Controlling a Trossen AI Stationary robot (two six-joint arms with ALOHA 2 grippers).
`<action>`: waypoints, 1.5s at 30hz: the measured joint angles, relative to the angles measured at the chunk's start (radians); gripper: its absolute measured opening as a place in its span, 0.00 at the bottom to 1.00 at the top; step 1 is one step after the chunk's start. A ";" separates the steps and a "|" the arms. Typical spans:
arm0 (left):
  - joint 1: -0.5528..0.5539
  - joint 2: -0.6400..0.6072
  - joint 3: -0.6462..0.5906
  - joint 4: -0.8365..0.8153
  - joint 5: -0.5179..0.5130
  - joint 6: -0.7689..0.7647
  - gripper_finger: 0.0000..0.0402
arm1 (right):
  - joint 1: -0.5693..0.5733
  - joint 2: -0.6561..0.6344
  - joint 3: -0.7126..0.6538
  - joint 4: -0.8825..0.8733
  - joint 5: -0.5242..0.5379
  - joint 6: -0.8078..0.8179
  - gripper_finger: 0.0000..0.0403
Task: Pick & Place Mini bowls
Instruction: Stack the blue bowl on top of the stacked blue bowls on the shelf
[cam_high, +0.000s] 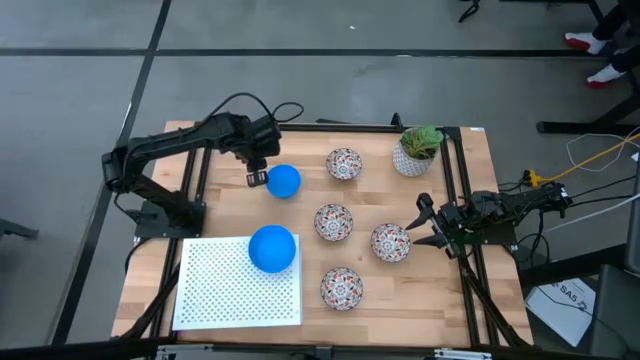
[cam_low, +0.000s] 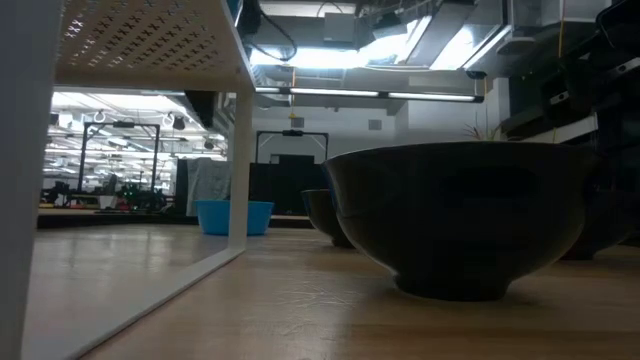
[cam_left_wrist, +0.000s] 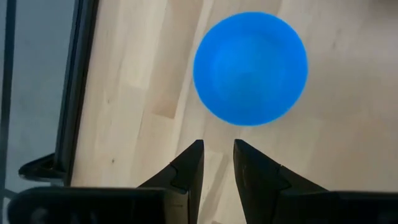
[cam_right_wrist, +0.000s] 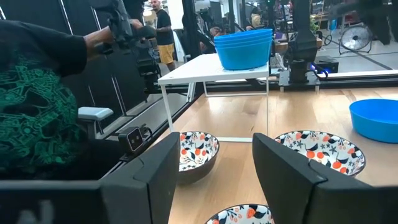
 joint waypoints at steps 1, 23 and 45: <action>0.004 0.000 -0.016 0.024 0.000 0.002 0.20 | 0.000 0.000 0.000 0.000 0.000 0.000 0.50; 0.005 0.000 -0.211 0.347 0.157 0.377 0.19 | 0.000 0.000 0.000 0.000 0.000 0.000 0.50; -0.021 0.131 -0.256 0.364 0.157 0.438 0.20 | 0.000 0.000 0.000 0.000 0.000 0.000 0.50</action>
